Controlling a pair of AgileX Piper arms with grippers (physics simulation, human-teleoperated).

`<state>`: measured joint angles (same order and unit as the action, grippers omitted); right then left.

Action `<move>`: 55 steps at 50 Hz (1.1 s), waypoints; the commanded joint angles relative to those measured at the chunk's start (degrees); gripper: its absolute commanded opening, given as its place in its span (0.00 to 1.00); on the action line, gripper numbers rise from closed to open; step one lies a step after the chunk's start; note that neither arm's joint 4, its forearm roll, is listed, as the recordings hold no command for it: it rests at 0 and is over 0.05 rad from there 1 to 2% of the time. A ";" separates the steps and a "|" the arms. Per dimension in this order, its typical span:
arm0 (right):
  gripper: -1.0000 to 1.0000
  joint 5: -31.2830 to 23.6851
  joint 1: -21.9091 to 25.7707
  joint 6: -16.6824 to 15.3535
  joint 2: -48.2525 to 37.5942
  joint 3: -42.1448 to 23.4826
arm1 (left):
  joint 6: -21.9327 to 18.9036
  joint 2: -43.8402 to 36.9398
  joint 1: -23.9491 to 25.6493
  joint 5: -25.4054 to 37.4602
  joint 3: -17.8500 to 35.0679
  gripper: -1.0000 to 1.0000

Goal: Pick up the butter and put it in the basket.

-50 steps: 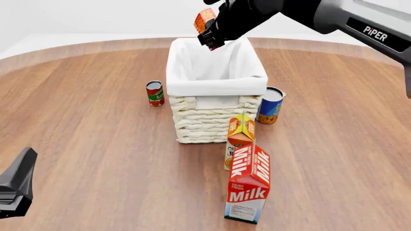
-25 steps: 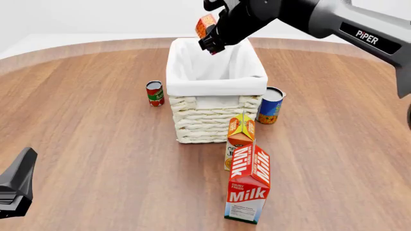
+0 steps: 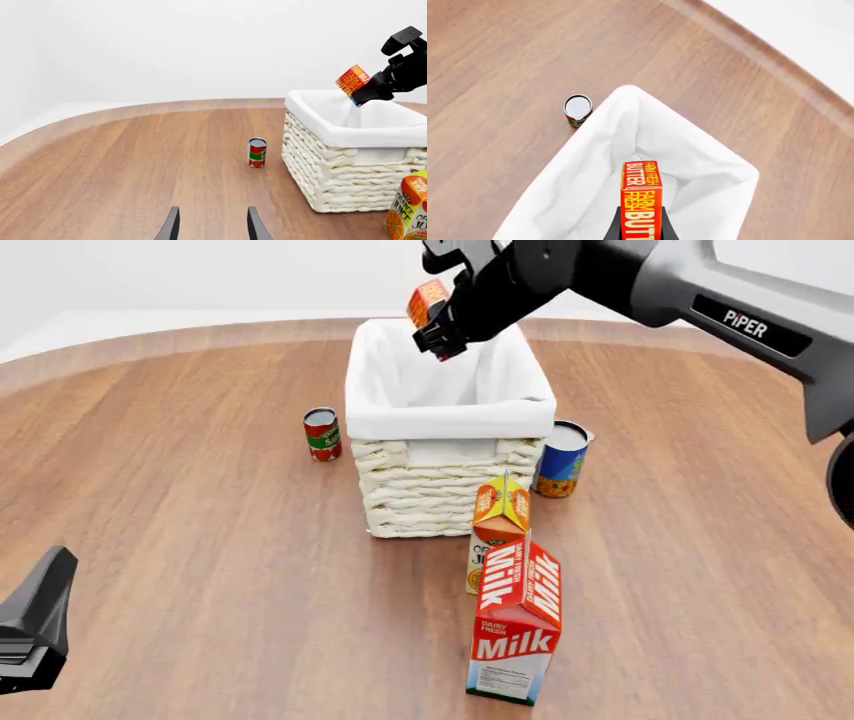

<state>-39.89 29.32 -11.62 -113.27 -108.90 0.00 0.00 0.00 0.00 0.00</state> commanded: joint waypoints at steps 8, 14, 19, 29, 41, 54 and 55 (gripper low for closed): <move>0.00 1.48 -0.06 0.47 -0.85 0.17 | 0.00 0.00 0.00 0.00 0.00 1.00; 0.00 1.83 0.01 0.58 -1.55 0.01 | 0.00 0.00 0.00 0.00 0.00 1.00; 0.00 1.89 0.17 0.63 -1.87 -0.06 | 0.00 0.00 0.00 0.00 0.00 1.00; 0.00 1.76 0.36 0.56 -2.60 -0.71 | 0.00 0.00 0.00 0.00 0.00 1.00; 1.00 1.65 -0.36 0.16 -2.82 -1.55 | 0.00 0.00 0.00 0.00 0.00 1.00; 1.00 1.90 -0.19 -0.10 -2.52 -1.46 | 0.00 0.00 0.00 0.00 0.00 1.00; 1.00 1.90 -0.19 -0.10 -2.52 -1.46 | 0.00 0.00 0.00 0.00 0.00 1.00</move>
<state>-38.14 29.13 -11.73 -115.99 -110.14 0.00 0.00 0.00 0.00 0.00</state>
